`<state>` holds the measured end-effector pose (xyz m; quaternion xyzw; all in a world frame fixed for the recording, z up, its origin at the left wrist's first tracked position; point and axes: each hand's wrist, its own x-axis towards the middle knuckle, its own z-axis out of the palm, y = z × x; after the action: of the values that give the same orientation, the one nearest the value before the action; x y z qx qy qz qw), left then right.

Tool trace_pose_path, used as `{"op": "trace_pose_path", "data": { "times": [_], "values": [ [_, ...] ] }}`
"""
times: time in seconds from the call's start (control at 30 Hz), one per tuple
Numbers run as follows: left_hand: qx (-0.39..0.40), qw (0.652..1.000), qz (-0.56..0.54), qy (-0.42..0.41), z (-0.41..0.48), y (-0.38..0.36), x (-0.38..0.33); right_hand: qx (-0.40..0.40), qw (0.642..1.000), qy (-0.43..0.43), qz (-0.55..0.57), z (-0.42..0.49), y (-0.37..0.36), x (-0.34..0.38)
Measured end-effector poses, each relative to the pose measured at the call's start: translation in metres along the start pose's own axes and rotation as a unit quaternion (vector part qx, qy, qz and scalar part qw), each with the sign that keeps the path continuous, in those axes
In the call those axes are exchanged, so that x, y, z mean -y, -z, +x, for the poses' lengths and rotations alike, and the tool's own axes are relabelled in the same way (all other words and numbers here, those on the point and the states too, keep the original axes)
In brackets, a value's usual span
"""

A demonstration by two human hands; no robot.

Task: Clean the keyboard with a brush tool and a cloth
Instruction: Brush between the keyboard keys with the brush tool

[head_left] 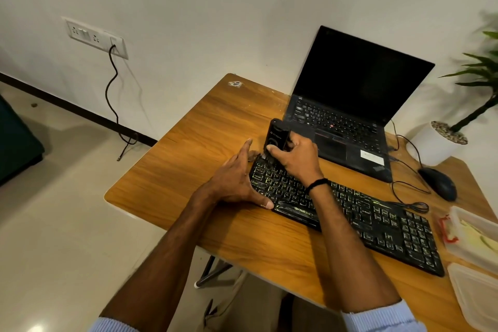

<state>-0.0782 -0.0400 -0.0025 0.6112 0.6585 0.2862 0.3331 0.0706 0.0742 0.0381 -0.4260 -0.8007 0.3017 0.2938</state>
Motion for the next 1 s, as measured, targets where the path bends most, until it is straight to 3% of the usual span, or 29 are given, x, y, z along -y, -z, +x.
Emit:
{"op": "trace_pose_path", "data": {
  "times": [0.1,0.23,0.33,0.43,0.53,0.63,0.77,0.87,1.0],
  "values": [
    [-0.004,1.0,-0.006,0.0,-0.001,0.0,0.0,0.04,0.999,0.003,0.02,-0.001,-0.001,0.0],
    [-0.003,1.0,-0.008,0.0,-0.001,0.0,0.0,0.0,1.0,0.003,0.003,-0.002,-0.001,0.002],
    [-0.012,1.0,-0.009,-0.006,-0.001,0.001,0.002,0.061,0.998,0.001,0.029,-0.001,-0.005,0.005],
    [-0.005,1.0,-0.004,-0.003,-0.001,0.001,0.001,0.023,1.0,0.011,0.001,0.001,-0.007,0.008],
    [-0.02,1.0,-0.009,-0.011,-0.001,0.001,0.002,0.058,0.998,0.008,0.004,0.001,-0.007,0.011],
    [-0.004,1.0,0.001,-0.002,-0.001,0.0,0.001,0.014,1.0,0.003,0.0,-0.002,-0.002,0.007],
    [-0.007,1.0,0.003,0.0,-0.001,0.0,0.001,0.051,0.999,0.002,0.004,-0.006,0.005,0.004],
    [-0.004,1.0,0.006,-0.001,0.001,0.0,0.002,0.0,1.0,-0.004,-0.016,-0.008,0.012,-0.001],
    [-0.006,1.0,0.004,-0.003,0.0,0.0,0.002,0.03,0.999,-0.005,-0.01,-0.011,0.017,-0.004]
  ]
}}
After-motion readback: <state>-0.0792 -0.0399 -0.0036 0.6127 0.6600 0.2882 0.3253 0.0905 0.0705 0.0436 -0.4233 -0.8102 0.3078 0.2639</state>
